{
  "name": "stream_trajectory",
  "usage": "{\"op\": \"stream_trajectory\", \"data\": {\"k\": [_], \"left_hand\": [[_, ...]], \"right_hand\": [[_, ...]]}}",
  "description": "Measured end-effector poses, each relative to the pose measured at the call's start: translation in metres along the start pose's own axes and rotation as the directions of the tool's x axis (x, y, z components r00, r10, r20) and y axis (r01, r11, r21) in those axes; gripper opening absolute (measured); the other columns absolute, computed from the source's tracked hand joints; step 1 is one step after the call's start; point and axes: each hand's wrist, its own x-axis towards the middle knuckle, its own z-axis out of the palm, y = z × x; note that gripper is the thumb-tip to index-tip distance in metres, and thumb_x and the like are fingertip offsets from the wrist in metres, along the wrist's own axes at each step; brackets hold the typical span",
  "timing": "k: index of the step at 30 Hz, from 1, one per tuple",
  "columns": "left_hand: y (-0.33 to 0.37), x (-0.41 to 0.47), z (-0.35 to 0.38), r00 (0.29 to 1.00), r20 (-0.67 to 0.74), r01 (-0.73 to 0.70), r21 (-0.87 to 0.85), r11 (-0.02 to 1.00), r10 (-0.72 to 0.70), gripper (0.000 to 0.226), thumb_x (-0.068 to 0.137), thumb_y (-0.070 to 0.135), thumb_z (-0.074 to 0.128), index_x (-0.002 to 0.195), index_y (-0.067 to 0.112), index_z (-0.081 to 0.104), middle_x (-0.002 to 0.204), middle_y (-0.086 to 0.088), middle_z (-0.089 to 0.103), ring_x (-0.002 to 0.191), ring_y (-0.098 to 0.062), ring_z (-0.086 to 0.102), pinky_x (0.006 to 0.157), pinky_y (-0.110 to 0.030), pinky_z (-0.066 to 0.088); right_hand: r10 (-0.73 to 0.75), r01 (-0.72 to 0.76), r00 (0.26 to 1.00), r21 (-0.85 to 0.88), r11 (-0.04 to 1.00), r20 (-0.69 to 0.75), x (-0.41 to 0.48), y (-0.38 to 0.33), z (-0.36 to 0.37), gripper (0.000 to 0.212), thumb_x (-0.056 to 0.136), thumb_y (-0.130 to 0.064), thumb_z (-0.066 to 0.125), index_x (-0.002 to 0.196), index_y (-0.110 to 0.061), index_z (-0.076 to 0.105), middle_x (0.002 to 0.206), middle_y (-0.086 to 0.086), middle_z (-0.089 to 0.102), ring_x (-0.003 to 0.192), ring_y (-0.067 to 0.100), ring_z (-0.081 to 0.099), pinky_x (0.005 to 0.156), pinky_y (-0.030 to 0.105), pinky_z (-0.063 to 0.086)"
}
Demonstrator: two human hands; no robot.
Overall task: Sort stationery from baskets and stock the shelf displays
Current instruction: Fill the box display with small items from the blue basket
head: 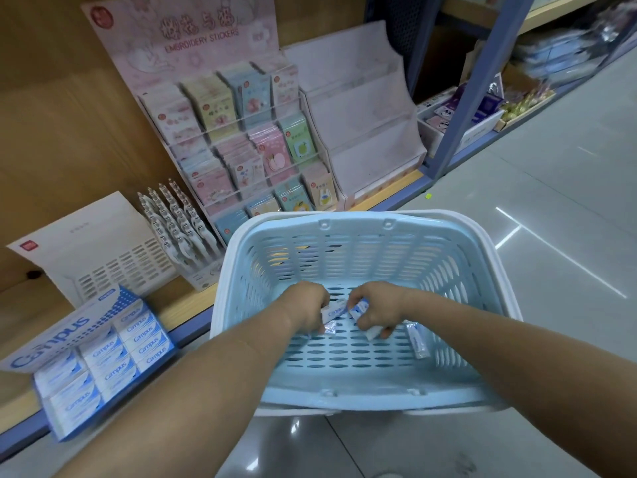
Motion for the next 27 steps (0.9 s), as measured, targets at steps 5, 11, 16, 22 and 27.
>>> {"op": "stream_trajectory", "data": {"k": [5,11,16,22,27], "left_hand": [[-0.004,-0.003,0.007,0.999,-0.039,0.032,-0.094,0.995,-0.036,0.043,0.07,0.02,0.08,0.106,0.016,0.056,0.105,-0.005,0.066,0.094,-0.025,0.061,0.07,-0.028,0.045],[0.003,-0.005,0.016,0.996,-0.039,-0.078,-0.093,0.993,0.075,0.087,0.065,0.027,0.088,0.135,0.025,0.035,0.115,-0.009,0.048,0.102,-0.033,0.057,0.074,-0.031,0.044],[0.009,-0.003,0.02,0.976,0.037,-0.218,0.032,0.975,0.217,0.076,0.068,0.04,0.084,0.132,0.032,0.044,0.112,-0.006,0.039,0.105,-0.031,0.051,0.086,-0.033,0.046],[0.011,-0.001,0.025,0.965,0.06,-0.257,0.041,0.966,0.254,0.054,0.068,0.033,0.085,0.108,0.026,0.05,0.105,-0.001,0.038,0.089,-0.024,0.051,0.073,-0.031,0.044],[0.012,0.001,0.026,0.975,0.045,-0.217,0.018,0.976,0.216,0.062,0.07,0.044,0.079,0.12,0.028,0.047,0.113,-0.004,0.036,0.098,-0.026,0.046,0.084,-0.034,0.047]], "right_hand": [[0.047,-0.09,0.989,0.32,0.943,0.142,-0.002,0.002,0.007,0.044,0.086,0.003,0.058,0.12,-0.023,0.047,0.092,0.014,0.049,0.071,0.035,0.063,0.078,0.053,0.058],[0.014,-0.008,0.998,-0.093,0.996,0.068,-0.012,-0.003,0.0,0.029,0.089,-0.005,0.049,0.108,-0.026,0.044,0.092,0.008,0.05,0.053,0.022,0.057,0.048,0.027,0.051],[0.081,-0.074,0.996,-0.732,0.677,-0.026,-0.033,0.0,-0.008,0.037,0.088,-0.021,0.062,0.122,-0.018,0.049,0.114,0.005,0.057,0.089,0.02,0.063,0.071,0.032,0.046],[0.165,-0.159,0.984,-0.708,0.688,-0.061,-0.023,0.028,0.011,0.061,0.074,-0.03,0.084,0.125,-0.016,0.054,0.122,0.005,0.06,0.11,0.028,0.06,0.074,0.034,0.045],[0.118,-0.164,0.986,-0.606,0.779,-0.115,-0.026,0.03,0.009,0.035,0.08,-0.01,0.068,0.111,-0.018,0.052,0.115,0.006,0.06,0.105,0.027,0.059,0.074,0.031,0.044]]}}
